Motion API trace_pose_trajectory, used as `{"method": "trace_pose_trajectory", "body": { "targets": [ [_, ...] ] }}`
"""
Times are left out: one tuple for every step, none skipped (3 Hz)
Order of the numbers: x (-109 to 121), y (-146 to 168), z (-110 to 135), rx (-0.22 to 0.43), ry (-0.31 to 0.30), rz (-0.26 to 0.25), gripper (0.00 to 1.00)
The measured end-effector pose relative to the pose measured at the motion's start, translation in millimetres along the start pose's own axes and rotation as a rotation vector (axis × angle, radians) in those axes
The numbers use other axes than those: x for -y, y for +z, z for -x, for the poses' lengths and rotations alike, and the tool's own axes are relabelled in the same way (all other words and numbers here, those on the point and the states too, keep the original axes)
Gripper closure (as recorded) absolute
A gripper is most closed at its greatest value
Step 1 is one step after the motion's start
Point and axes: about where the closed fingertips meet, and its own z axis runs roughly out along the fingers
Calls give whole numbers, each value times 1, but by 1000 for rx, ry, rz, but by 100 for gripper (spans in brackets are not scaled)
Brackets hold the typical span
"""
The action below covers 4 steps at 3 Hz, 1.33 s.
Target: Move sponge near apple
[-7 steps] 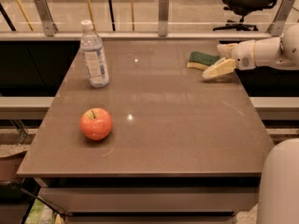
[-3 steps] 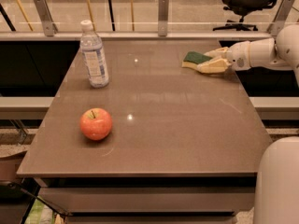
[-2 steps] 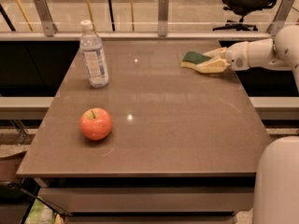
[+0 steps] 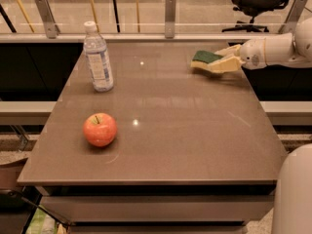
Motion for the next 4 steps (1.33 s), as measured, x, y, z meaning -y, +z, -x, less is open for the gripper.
{"method": "trace_pose_trajectory", "body": {
  "targets": [
    [-8,-21,8,3,-2,1,100],
    [-21,-40,17,-7,-11,-5,100],
    [-43,-54,25,-20,-29,-13,100],
    [-70,-60,30,-36,-39,-24,100]
  ]
}}
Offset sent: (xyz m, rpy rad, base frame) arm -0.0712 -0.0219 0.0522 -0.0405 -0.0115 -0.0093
